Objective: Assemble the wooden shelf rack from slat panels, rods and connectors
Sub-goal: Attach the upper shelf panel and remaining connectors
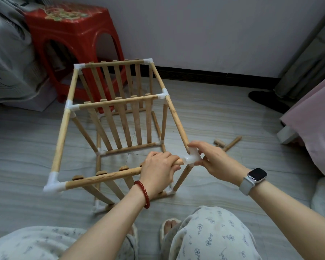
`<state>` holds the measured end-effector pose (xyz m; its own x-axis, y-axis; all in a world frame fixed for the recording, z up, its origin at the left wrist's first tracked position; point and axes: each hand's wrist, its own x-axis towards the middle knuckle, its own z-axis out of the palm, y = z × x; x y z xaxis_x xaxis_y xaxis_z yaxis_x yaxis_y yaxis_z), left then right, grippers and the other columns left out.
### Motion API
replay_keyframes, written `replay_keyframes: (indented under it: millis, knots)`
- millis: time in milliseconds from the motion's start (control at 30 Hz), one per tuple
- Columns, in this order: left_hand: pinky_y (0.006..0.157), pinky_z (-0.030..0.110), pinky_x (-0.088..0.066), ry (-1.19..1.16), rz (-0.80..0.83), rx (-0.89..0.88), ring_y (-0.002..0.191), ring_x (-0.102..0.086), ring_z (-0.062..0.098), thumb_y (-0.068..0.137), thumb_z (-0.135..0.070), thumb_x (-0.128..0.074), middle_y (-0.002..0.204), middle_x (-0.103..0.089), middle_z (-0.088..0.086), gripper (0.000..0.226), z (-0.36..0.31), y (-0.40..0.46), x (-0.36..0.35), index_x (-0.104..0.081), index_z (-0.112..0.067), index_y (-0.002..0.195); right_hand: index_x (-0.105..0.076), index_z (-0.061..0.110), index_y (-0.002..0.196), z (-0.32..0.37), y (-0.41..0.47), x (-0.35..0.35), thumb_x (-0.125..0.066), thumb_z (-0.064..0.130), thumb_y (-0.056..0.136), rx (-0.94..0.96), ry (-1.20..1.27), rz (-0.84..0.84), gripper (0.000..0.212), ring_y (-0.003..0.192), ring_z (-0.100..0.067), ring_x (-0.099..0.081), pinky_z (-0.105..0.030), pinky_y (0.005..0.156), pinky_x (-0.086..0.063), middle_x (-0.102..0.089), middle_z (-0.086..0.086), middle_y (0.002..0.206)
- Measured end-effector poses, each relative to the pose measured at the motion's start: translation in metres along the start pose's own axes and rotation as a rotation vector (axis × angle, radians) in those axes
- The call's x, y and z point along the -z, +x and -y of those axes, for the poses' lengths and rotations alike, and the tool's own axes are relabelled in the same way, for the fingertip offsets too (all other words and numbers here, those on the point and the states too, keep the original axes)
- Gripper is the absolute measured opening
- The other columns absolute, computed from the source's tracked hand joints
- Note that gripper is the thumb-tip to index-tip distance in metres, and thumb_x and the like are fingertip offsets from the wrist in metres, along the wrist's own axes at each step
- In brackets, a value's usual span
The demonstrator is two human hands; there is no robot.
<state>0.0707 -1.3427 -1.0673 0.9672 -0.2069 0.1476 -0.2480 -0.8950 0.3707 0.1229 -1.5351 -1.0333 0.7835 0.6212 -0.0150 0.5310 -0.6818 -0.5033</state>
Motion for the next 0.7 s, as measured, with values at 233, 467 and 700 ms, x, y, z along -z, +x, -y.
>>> replay_keyframes:
  millis: [233,467,700]
  knots:
    - [0.093,0.024,-0.029,0.002,-0.017,0.011,0.097,-0.054,0.009,0.096,-0.037,-0.048,0.101,-0.061,-0.012,0.024,0.000,-0.001,-0.002,-0.060,-0.029,0.115,-0.054,0.016,0.126,-0.002,0.005,0.013,-0.065,0.003,0.084,0.026,0.063,-0.035,0.045,0.103,-0.008,-0.055,-0.007,0.075,-0.045,-0.048,0.004,0.133]
    - [0.092,0.022,-0.026,0.005,-0.018,0.012,0.098,-0.053,0.009,0.095,-0.036,-0.049,0.102,-0.060,-0.012,0.022,-0.001,0.000,-0.004,-0.059,-0.028,0.113,-0.048,0.018,0.130,-0.004,0.003,-0.002,-0.065,0.005,0.085,-0.032,0.132,-0.062,0.050,0.085,-0.002,-0.059,-0.013,0.077,-0.049,-0.057,0.004,0.118]
    - [0.090,0.022,-0.026,0.005,-0.012,0.014,0.095,-0.053,0.010,0.095,-0.033,-0.051,0.099,-0.060,-0.011,0.020,-0.002,0.001,-0.003,-0.059,-0.026,0.111,-0.044,0.024,0.134,-0.003,0.009,-0.004,-0.064,0.016,0.088,-0.017,0.026,0.040,0.051,0.083,0.002,-0.054,-0.022,0.084,-0.047,-0.059,0.000,0.117]
